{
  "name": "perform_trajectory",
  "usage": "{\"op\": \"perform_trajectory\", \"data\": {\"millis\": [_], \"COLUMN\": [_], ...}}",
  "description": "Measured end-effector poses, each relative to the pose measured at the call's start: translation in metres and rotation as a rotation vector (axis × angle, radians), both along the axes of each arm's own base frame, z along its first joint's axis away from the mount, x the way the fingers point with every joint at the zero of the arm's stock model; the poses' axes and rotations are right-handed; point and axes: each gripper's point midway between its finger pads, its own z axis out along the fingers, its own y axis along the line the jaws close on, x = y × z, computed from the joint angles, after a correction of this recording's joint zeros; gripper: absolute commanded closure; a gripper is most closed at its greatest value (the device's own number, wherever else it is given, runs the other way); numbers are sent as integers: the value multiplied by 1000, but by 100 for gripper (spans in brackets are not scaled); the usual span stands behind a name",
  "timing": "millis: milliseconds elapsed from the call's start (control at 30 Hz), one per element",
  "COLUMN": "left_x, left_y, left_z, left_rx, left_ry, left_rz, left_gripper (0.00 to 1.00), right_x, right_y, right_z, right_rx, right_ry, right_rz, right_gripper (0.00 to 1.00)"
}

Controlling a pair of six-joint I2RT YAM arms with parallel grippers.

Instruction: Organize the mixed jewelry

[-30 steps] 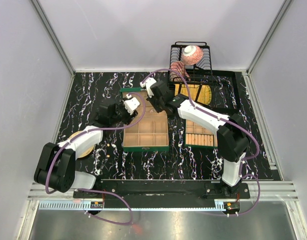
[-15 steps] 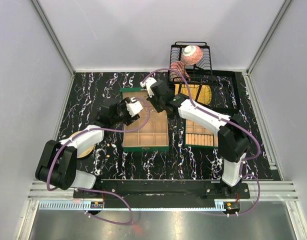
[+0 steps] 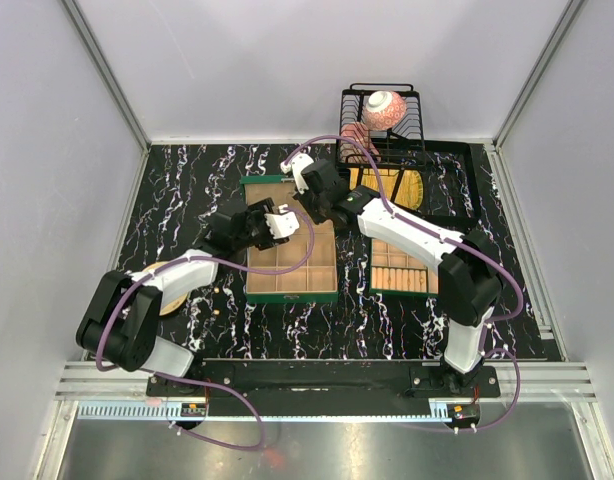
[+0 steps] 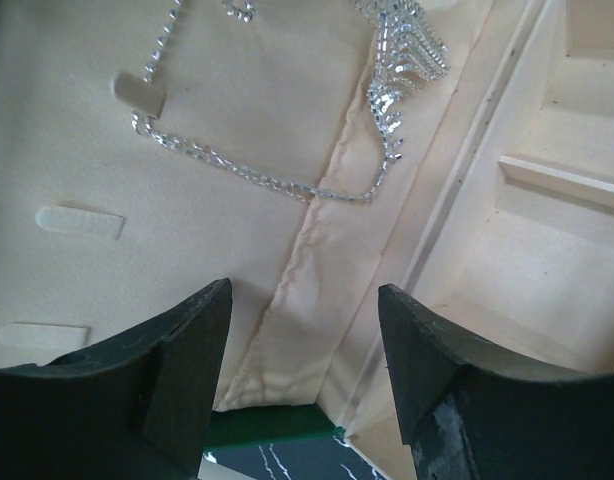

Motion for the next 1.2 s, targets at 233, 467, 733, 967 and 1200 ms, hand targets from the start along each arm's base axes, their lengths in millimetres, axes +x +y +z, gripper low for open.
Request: {"op": "perform_trajectory", "data": {"millis": [233,467,733,967,1200], "left_x": [7,11,7,4,6], "left_y": [-1,-3,-5,-4,-5], "left_z": [5,2,-4,-11,-15], "left_rx": [36,67,90,103,115], "left_ry": [-63,-91,-108,-101,-105], "left_rz": [5,5,-6,-12,-14], "left_gripper": [34,37,39,42,47], "right_x": [0,0,0,0,0], "right_y": [0,0,0,0,0], "right_z": [2,2,2,2,2], "right_rx": [3,3,3,3,3], "right_ry": [-3,-3,-3,-3,-3], "right_rz": [0,0,0,0,0], "right_gripper": [100,100,100,100,100]}}
